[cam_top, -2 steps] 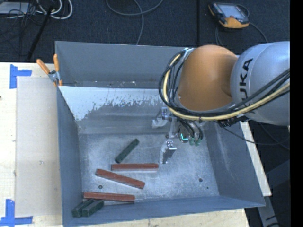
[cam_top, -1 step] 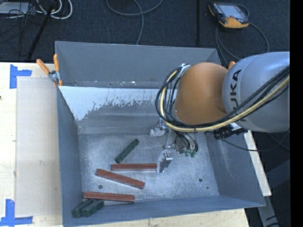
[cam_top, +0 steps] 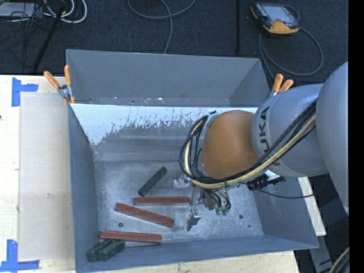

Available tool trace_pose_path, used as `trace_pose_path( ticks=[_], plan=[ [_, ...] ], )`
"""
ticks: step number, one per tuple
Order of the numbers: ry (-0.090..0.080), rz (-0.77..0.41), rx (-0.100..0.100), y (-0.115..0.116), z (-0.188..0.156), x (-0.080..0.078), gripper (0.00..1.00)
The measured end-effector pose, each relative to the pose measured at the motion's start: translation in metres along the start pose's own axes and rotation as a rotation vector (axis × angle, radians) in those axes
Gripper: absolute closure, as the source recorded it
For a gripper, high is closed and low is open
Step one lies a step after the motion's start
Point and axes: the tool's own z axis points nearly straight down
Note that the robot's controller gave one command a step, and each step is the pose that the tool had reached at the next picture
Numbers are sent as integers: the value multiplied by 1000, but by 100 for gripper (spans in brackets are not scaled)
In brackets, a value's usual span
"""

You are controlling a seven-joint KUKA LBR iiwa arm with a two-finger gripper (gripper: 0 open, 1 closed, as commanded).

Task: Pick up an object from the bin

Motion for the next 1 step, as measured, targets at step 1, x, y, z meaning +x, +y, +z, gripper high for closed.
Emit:
trace_pose_path(
  ticks=[1],
  plan=[
    [-13, -285, 0, 27, 25, -42, 100]
  ],
)
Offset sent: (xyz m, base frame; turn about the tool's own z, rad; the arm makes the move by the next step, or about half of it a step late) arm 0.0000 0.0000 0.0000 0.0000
